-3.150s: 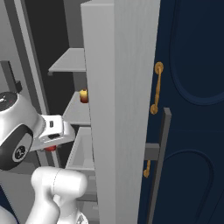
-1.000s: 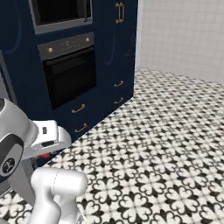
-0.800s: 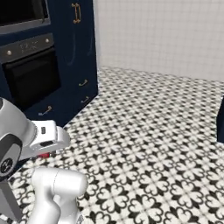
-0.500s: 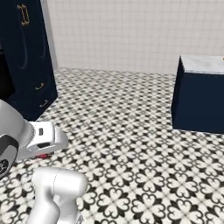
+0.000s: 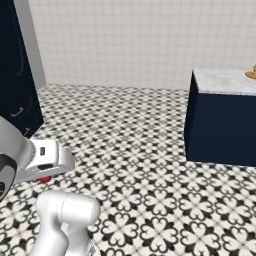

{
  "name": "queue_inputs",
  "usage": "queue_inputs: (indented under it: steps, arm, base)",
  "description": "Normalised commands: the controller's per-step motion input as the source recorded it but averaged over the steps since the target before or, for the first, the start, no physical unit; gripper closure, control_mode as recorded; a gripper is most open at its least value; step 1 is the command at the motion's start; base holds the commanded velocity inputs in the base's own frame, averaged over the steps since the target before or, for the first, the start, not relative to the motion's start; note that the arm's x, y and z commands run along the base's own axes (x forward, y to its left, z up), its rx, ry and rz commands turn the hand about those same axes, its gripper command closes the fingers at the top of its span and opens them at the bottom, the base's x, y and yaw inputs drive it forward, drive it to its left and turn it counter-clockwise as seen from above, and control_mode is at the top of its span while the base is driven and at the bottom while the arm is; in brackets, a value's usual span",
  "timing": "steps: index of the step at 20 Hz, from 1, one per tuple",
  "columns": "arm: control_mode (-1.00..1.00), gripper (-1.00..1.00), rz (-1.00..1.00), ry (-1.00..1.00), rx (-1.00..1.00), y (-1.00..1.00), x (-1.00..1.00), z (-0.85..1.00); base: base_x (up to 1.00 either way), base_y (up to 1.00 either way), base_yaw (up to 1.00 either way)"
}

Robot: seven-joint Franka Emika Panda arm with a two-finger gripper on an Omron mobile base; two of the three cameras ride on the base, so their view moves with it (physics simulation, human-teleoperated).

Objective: Take the strawberry from the fridge and place it on top of the pancake, located on the dining counter.

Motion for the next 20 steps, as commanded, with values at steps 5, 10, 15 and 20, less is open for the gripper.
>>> queue_inputs:
  steps: [5,10,15,20]
  arm:
    - [1.0,1.0,0.0,0.0,0.0,0.0,0.0,0.0]
    - [1.0,1.0,0.0,0.0,0.0,0.0,0.0,0.0]
    - [1.0,1.0,0.0,0.0,0.0,0.0,0.0,0.0]
    - [1.0,1.0,0.0,0.0,0.0,0.0,0.0,0.0]
  base:
    - [1.0,0.0,0.0]
    - [1.0,0.0,0.0]
    - [1.0,0.0,0.0]
    - [1.0,0.0,0.0]
